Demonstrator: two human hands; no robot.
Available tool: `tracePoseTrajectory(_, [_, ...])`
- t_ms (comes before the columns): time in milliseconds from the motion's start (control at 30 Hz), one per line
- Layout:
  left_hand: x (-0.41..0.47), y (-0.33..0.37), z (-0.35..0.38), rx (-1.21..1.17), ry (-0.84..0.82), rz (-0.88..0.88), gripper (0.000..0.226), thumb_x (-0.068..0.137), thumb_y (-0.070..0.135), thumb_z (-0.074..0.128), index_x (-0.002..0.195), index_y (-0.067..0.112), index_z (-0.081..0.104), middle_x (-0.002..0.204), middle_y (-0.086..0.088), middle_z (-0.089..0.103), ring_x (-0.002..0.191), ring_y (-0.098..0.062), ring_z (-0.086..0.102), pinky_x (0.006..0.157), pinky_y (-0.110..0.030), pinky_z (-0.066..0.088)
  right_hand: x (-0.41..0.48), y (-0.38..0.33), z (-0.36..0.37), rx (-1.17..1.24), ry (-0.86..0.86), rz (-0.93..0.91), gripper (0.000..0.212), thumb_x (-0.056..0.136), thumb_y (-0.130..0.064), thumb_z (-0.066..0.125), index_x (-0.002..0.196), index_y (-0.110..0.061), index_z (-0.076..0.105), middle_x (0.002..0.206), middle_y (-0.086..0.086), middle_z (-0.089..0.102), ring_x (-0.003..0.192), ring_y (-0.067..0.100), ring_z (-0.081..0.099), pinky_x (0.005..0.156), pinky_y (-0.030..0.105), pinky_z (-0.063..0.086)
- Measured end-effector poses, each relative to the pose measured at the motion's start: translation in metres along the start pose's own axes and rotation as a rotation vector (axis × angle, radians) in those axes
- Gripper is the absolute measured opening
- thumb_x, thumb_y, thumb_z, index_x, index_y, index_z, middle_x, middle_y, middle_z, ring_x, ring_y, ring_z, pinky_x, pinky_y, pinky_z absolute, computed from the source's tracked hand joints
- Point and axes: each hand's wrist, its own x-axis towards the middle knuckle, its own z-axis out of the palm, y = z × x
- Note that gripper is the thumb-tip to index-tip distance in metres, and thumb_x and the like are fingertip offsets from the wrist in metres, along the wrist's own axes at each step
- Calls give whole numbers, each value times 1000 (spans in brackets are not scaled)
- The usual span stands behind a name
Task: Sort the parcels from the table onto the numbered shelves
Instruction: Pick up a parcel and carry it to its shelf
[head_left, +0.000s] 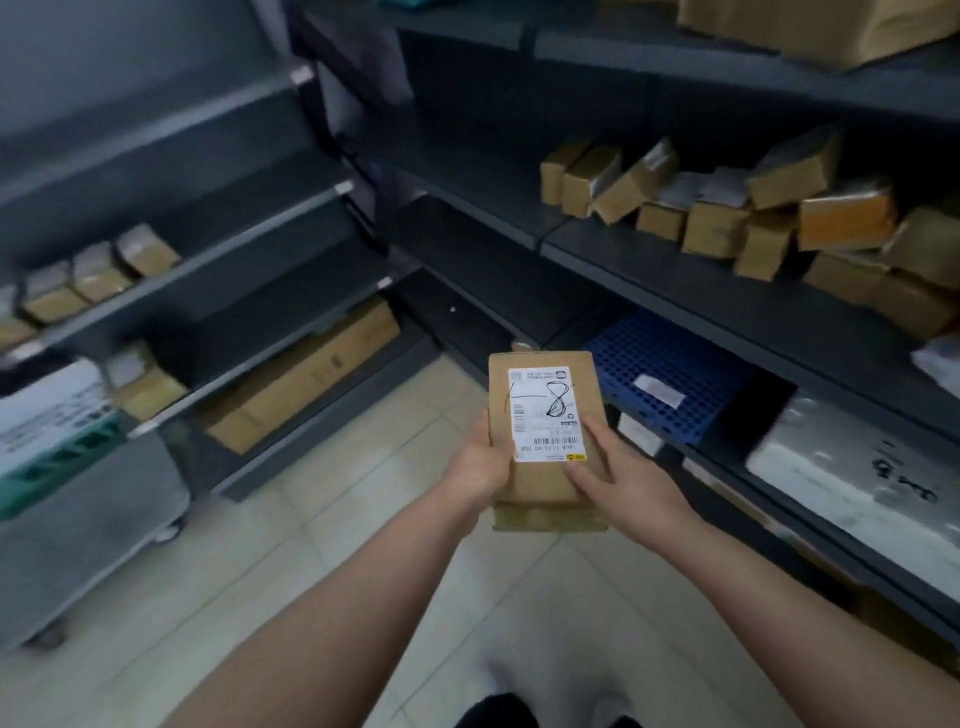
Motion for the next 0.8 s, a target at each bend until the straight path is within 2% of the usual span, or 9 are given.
tracePoseTrajectory(100, [-1,-5,-27,-67,121,-29,26,100,36,40,124,44,43,116,8,62,104,-17,59,88,-39,54,25,-24,11,-37,-95,-76,67,95,-47,49,150,-45,11,152,-10,37,132,18,43,100,31,36])
tracePoseTrajectory(200, [5,-15,-61,-105,226,-41,25,101,40,39,125,42,41,114,7,60,97,-13,59,82,-36,54,51,-54,31,-60,-169,-150,67,94,-47,50,150,-45,13,151,-9,37,132,18,43,101,33,37])
tracePoseTrajectory(267, [12,-24,-88,-128,280,-68,31,100,46,39,130,40,41,116,6,61,98,-15,59,82,-37,55,69,-78,48,-83,-211,-189,66,95,-46,50,150,-44,14,150,-9,39,130,19,44,97,31,39])
tracePoseTrajectory(367, [24,-39,-134,-173,355,-104,34,101,43,40,135,38,39,121,3,59,102,-19,59,86,-42,55,99,-121,78,-142,-262,-247,65,95,-45,49,150,-44,13,148,-8,41,125,19,48,91,31,42])
tracePoseTrajectory(500, [50,-62,-207,-248,398,-141,38,100,43,44,137,37,39,122,1,58,100,-19,60,81,-40,56,142,-182,128,-204,-309,-293,66,95,-45,50,150,-45,13,149,-10,40,125,19,48,90,30,42])
tracePoseTrajectory(667, [83,-95,-310,-328,438,-182,32,98,48,44,129,41,43,122,3,60,105,-21,60,90,-47,54,193,-263,200,-184,-392,-295,65,95,-42,51,149,-47,14,145,-10,45,119,19,51,90,31,45])
tracePoseTrajectory(800, [110,-117,-382,-366,477,-205,22,102,31,40,122,41,42,124,3,59,108,-23,60,91,-47,54,231,-317,254,-183,-436,-314,63,95,-45,50,148,-50,15,146,-10,44,122,20,50,95,33,45])
